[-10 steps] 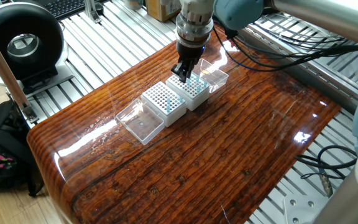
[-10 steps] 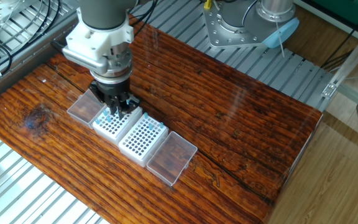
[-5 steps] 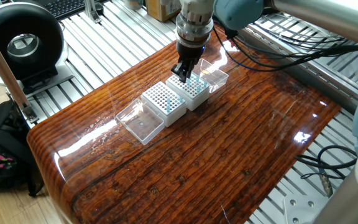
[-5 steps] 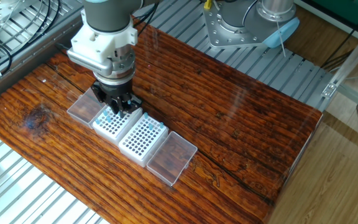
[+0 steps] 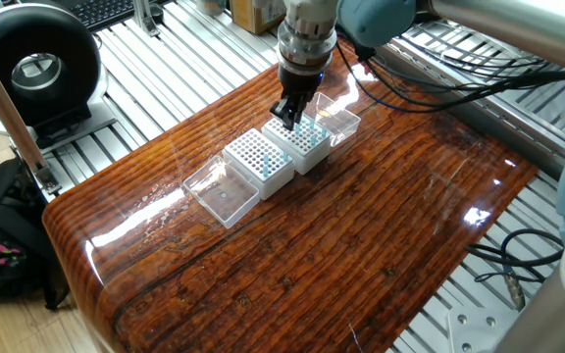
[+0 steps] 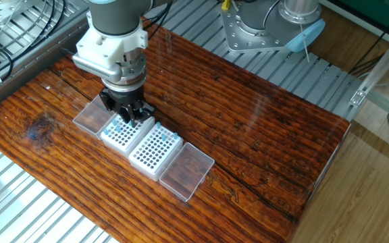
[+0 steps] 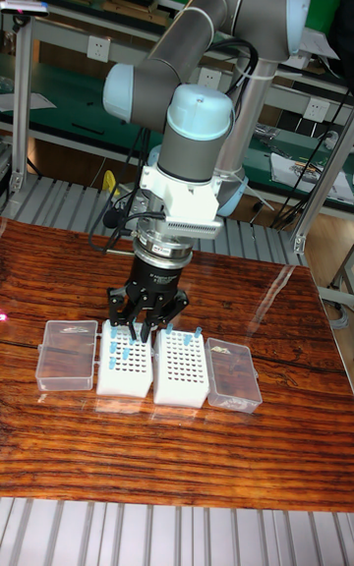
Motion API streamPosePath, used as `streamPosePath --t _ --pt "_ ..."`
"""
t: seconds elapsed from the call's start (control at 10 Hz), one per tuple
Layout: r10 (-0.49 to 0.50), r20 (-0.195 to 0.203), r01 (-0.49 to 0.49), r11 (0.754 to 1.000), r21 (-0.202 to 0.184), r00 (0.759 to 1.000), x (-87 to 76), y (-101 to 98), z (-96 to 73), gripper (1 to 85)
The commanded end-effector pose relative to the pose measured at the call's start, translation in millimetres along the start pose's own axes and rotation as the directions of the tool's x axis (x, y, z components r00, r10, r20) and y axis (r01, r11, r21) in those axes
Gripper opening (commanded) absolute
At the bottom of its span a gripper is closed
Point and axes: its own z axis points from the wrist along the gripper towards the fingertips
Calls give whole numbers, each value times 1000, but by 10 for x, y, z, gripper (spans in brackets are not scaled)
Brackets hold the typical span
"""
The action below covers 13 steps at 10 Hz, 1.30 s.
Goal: Transfer all medium pipette tips from one holder to another
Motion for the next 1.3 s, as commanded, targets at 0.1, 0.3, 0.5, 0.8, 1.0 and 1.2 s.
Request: streamPosePath --t 0.1,0.3,0.5,0.8,1.0,1.2 --pt "5 -9 -5 1000 -23 1000 15 31 -84 237" --pt "3 -16 -3 1000 -21 1000 17 27 -125 237" --pt "5 -18 -5 1000 -7 1000 22 -2 -85 237" --pt "4 -18 -4 1000 -7 1000 20 3 -53 237" --pt "5 -16 -5 1000 0 1000 24 -9 13 237" --pt "2 -19 -2 1000 -1 1000 31 -21 -13 237"
